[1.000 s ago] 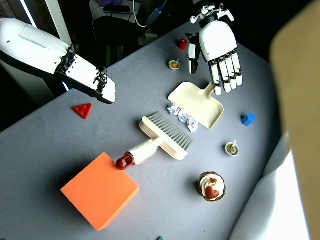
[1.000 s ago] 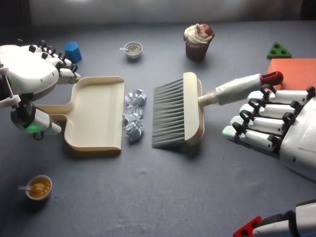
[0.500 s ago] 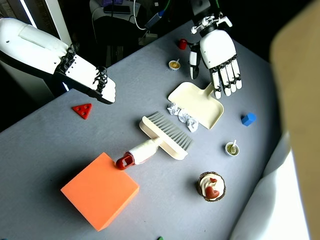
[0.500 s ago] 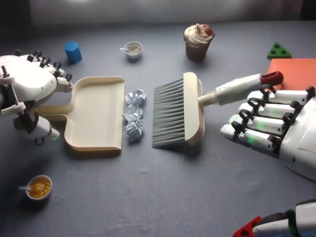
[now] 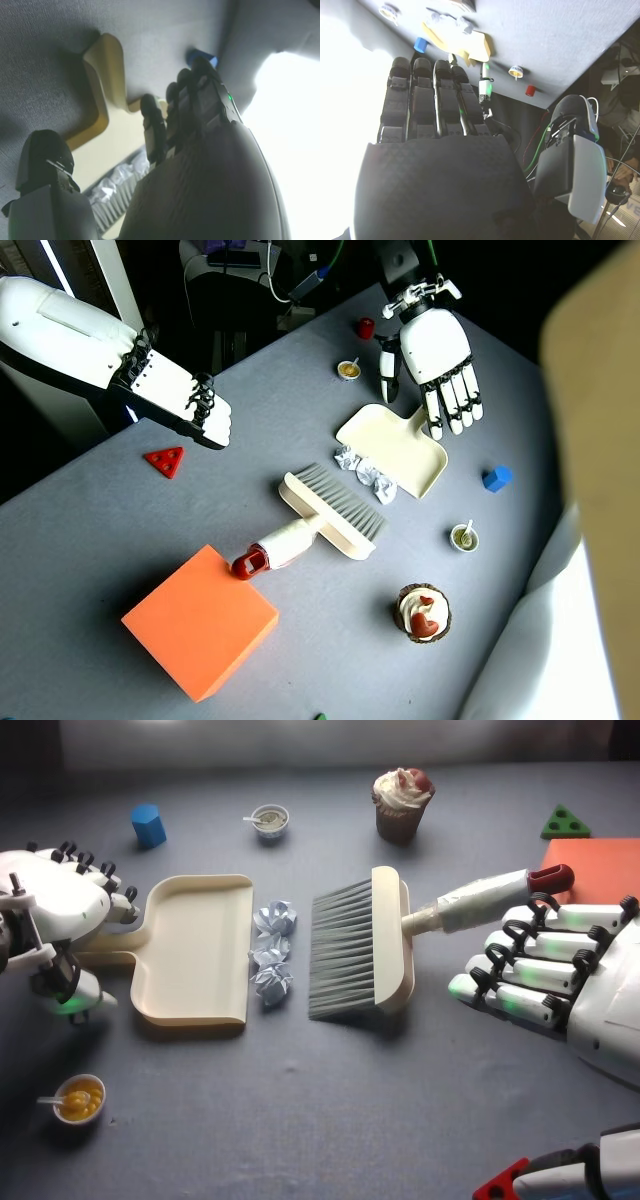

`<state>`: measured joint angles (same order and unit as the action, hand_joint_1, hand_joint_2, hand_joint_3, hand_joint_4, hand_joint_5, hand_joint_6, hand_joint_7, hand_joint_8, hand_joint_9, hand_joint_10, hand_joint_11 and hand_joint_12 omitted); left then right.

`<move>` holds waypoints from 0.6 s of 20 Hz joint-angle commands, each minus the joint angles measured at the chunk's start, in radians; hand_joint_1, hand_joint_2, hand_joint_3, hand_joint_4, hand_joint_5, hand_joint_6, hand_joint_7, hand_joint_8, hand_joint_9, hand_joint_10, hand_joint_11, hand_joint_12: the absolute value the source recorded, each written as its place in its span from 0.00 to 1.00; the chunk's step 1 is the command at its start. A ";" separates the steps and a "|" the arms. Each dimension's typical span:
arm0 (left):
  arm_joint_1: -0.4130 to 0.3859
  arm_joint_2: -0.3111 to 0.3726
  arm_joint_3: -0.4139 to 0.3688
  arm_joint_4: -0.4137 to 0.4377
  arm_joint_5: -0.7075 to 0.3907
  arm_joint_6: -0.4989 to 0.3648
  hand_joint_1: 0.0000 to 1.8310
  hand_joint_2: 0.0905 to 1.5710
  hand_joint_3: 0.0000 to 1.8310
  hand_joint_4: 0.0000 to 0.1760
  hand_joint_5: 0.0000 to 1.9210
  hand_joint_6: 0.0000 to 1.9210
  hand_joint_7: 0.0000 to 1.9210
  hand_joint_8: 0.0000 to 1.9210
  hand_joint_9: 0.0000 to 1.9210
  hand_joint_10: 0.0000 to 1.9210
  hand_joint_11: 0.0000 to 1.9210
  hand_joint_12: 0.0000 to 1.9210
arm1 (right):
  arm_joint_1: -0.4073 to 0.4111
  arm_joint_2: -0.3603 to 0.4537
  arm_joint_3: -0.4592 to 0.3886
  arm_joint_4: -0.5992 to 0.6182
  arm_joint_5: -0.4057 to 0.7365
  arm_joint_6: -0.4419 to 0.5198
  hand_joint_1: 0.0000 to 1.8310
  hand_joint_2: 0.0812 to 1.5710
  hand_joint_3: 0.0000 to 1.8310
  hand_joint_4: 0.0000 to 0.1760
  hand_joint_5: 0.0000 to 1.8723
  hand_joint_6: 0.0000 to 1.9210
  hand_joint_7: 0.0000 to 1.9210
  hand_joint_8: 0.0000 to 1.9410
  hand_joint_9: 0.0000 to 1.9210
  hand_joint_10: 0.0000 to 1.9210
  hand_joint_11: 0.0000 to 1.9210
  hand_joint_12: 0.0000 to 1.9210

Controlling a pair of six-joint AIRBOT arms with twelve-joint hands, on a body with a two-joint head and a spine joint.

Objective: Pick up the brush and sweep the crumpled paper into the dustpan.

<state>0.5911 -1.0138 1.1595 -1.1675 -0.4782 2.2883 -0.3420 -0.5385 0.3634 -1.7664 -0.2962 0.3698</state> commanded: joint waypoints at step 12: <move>0.026 -0.040 0.000 0.020 -0.131 0.007 0.53 0.66 0.00 0.08 0.40 0.01 0.19 0.00 0.16 0.00 0.09 0.11 | 0.006 0.004 -0.006 -0.035 -0.024 0.001 0.00 0.62 0.00 0.00 0.06 0.00 0.07 0.00 0.07 0.00 0.06 0.00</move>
<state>0.6140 -1.0542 1.1572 -1.1667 -0.5491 2.2848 -0.3420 -0.5385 0.3622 -1.7702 -0.2958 0.3695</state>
